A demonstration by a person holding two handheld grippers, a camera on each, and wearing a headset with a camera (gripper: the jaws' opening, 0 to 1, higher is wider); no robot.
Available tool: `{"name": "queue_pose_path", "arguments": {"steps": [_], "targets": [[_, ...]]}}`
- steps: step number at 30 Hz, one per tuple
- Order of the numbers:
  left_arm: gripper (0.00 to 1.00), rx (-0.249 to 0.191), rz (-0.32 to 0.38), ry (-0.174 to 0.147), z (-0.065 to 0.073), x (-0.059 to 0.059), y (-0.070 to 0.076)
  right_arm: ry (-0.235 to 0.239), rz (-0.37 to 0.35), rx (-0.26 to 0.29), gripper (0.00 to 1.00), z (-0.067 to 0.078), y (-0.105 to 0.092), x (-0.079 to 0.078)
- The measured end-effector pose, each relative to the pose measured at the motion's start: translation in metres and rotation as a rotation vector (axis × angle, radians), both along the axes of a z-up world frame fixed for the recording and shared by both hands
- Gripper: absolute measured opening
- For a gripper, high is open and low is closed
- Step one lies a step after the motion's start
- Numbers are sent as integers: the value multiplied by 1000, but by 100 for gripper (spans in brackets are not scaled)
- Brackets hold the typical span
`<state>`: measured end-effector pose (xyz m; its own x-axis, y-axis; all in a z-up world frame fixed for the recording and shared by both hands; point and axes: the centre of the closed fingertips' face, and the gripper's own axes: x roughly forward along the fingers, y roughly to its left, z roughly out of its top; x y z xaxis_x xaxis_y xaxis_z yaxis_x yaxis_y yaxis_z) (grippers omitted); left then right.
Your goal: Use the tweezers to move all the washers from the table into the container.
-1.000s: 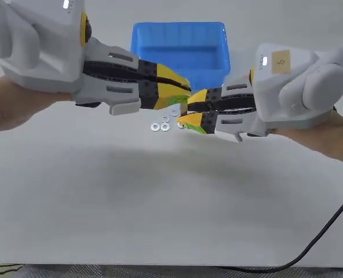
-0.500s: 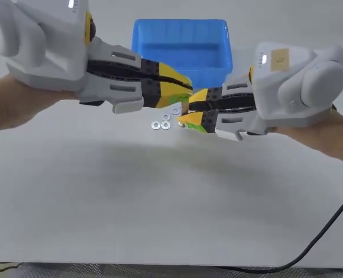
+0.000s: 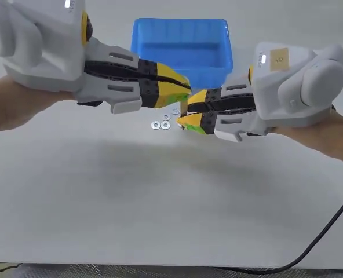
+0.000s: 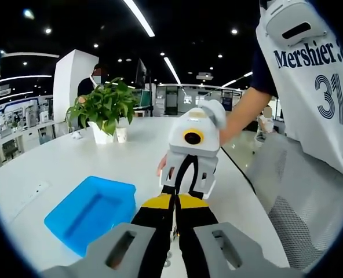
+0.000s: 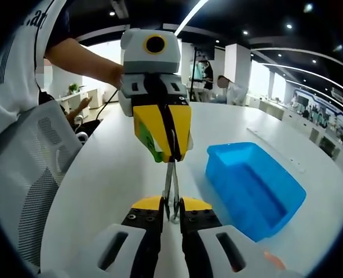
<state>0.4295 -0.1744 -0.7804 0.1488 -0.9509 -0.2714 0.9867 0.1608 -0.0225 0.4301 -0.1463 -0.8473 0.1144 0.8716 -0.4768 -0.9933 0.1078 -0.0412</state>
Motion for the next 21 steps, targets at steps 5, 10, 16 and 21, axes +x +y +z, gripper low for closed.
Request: {"name": "queue_pose_path", "arguments": {"steps": [5,10,16,21], "targets": [[5,-1,-7,7,0,-3,-1,-2,12,-18,11,-5,1,-1],[5,1,-6,12,0,-1,0,0,18,-18,11,-5,1,-1],[5,5,-5,16,0,-2,1,-3,25,-28,10,-5,2,-1],[5,10,-12,20,4,-5,1,-9,36,-34,10,-1,4,-5]]}}
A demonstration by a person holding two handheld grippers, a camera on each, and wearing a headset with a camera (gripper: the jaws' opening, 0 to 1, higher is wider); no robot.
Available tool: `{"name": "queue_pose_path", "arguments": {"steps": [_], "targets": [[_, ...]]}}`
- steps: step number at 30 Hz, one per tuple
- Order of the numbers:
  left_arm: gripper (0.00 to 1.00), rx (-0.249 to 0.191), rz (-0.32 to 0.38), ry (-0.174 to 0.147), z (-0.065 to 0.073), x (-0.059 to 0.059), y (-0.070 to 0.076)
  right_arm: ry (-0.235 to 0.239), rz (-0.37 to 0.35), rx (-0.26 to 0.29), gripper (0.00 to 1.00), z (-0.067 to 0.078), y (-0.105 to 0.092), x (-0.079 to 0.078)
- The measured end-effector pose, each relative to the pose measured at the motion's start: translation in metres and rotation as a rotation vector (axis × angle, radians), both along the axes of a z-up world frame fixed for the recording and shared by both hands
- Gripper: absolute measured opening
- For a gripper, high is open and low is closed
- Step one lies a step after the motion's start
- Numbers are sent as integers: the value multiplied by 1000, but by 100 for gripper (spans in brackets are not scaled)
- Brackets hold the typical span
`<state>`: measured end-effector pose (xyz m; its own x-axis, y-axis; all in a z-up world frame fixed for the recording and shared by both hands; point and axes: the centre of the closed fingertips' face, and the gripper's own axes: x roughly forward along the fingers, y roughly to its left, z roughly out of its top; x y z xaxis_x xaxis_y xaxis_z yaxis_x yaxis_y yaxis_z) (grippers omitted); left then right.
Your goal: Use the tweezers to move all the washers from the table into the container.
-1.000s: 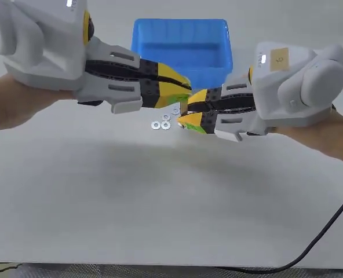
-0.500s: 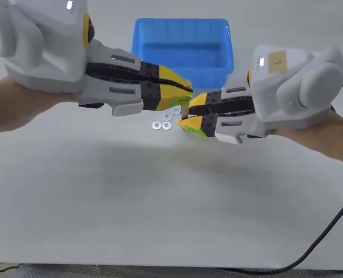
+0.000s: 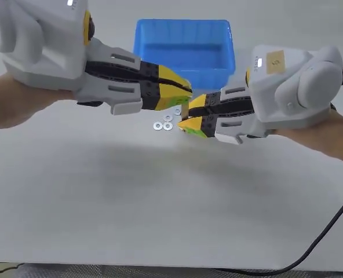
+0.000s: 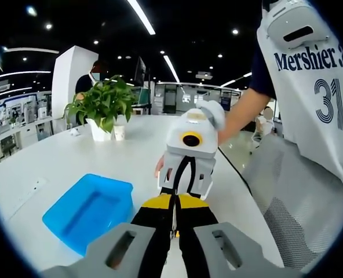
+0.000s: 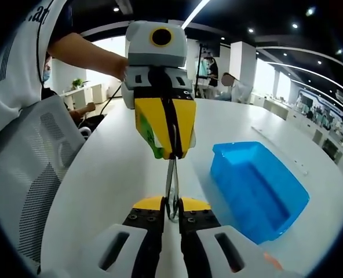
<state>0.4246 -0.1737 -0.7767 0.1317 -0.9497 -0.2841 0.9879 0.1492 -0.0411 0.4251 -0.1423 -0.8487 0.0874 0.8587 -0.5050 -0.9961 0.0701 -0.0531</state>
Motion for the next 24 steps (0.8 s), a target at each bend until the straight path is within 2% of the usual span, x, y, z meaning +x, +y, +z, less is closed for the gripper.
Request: {"name": "queue_pose_path", "arguments": {"steps": [6,11,18,24], "targets": [[5,-7,-3,-28,17,1,3,-23,0,27,10,17,0,4],[5,-6,-14,-71,33,5,4,-61,-4,39,10,33,1,11],[5,2,-36,-148,60,22,4,-129,-35,66,10,57,3,36],[5,2,-39,-187,71,36,6,-158,-58,80,10,70,4,52]]}}
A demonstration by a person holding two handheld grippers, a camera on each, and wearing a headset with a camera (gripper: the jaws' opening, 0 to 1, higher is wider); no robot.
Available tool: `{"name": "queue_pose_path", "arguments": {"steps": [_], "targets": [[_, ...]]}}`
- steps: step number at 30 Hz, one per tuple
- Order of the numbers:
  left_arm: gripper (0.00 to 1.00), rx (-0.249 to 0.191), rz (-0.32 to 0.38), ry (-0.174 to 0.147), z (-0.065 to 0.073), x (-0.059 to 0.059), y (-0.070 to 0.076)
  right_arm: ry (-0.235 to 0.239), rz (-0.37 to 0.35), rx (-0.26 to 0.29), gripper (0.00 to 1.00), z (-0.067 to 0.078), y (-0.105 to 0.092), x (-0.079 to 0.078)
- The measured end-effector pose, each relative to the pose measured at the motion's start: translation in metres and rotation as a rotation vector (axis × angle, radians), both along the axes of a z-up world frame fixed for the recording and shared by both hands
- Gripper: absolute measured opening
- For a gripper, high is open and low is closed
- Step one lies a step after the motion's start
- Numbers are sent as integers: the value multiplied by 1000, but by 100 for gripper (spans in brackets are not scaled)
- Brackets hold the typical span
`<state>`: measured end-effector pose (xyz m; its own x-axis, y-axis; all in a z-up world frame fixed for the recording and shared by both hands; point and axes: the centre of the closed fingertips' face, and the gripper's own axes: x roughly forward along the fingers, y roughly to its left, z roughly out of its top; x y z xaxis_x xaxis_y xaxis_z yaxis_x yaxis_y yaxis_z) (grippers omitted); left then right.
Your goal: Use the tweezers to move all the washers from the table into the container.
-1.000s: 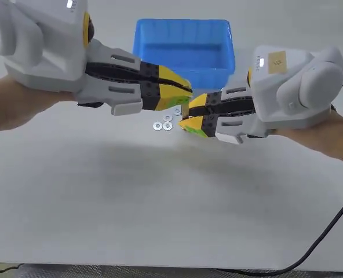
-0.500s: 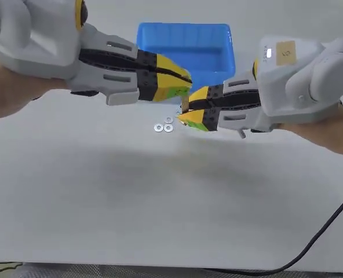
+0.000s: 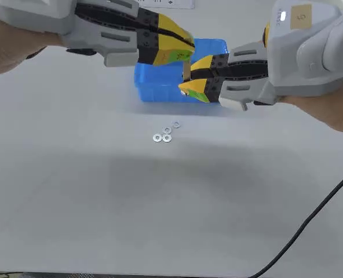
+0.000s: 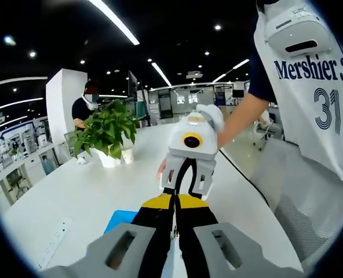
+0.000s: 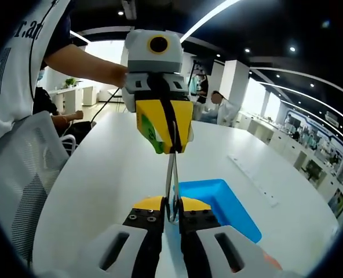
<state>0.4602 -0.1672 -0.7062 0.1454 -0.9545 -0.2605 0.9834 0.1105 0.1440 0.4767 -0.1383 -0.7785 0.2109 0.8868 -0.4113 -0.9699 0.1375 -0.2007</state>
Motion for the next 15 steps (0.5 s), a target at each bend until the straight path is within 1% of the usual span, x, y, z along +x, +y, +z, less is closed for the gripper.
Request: {"name": "queue_pose_path", "arguments": {"steps": [3,4,6,7,9,13,15], "targets": [[5,11,-7,-19,2,5,0,-16,-1,-3,10,3,0,6],[5,12,-8,-23,2,7,1,-31,2,-6,10,4,1,9],[5,13,-3,-29,2,13,3,-34,0,-7,10,4,1,14],[5,10,1,-32,2,17,4,-38,-2,-7,10,4,2,20],[5,10,4,-35,1,21,4,-44,-5,-9,10,4,2,26],[5,23,8,-57,-1,32,4,-53,-18,-10,10,2,3,38],[5,22,15,-59,-2,38,5,-54,-27,-10,10,0,3,45]]}}
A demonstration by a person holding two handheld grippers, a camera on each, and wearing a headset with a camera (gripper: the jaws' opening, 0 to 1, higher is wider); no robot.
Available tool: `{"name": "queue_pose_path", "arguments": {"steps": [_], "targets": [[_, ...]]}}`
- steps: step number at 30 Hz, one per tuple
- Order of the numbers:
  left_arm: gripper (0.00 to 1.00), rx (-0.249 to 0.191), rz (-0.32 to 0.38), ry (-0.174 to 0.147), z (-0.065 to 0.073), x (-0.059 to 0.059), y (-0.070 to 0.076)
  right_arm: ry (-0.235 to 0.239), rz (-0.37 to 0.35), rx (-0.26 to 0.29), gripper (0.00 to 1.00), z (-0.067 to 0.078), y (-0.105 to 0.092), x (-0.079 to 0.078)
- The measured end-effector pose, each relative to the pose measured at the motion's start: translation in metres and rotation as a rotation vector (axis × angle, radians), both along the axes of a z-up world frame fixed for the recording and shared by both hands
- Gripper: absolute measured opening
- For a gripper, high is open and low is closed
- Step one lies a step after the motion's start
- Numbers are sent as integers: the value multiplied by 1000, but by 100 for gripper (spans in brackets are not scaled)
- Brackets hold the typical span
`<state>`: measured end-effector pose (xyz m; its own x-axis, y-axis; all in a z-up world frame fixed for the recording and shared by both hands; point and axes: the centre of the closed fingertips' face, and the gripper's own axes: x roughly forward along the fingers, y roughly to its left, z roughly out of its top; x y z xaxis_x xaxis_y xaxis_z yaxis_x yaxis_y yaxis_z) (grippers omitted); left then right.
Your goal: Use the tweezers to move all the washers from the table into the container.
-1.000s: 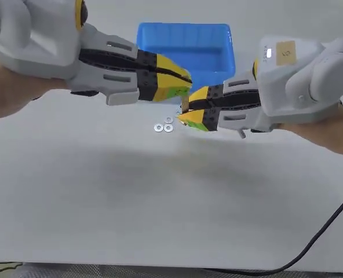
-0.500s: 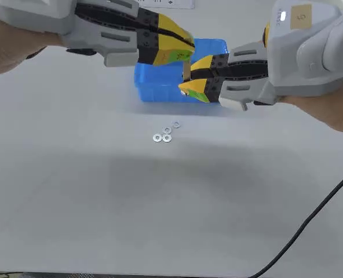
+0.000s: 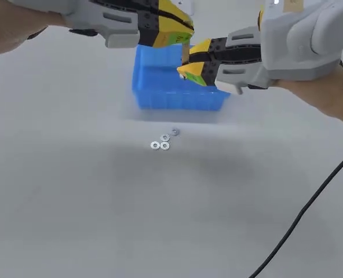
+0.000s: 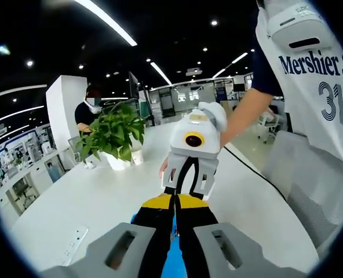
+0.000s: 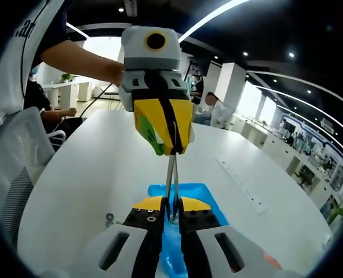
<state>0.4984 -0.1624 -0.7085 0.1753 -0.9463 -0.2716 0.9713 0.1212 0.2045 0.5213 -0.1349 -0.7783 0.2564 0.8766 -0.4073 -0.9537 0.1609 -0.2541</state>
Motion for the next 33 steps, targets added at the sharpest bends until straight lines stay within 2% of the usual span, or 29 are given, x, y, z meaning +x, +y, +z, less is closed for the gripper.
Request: {"name": "queue_pose_path", "arguments": {"steps": [5,13,18,22,26,33], "targets": [[5,4,15,-7,-6,13,-1,3,-17,-5,10,-6,1,12],[5,19,38,18,-29,29,0,37,-25,-32,10,-31,5,28],[5,28,41,26,-38,36,1,62,-28,-41,10,-40,6,32],[5,33,49,47,-48,40,3,87,-30,-62,10,-51,7,34],[5,39,52,58,-52,39,4,112,-26,-67,10,-56,9,31],[5,41,66,85,-64,39,5,134,-22,-102,10,-68,9,28]]}}
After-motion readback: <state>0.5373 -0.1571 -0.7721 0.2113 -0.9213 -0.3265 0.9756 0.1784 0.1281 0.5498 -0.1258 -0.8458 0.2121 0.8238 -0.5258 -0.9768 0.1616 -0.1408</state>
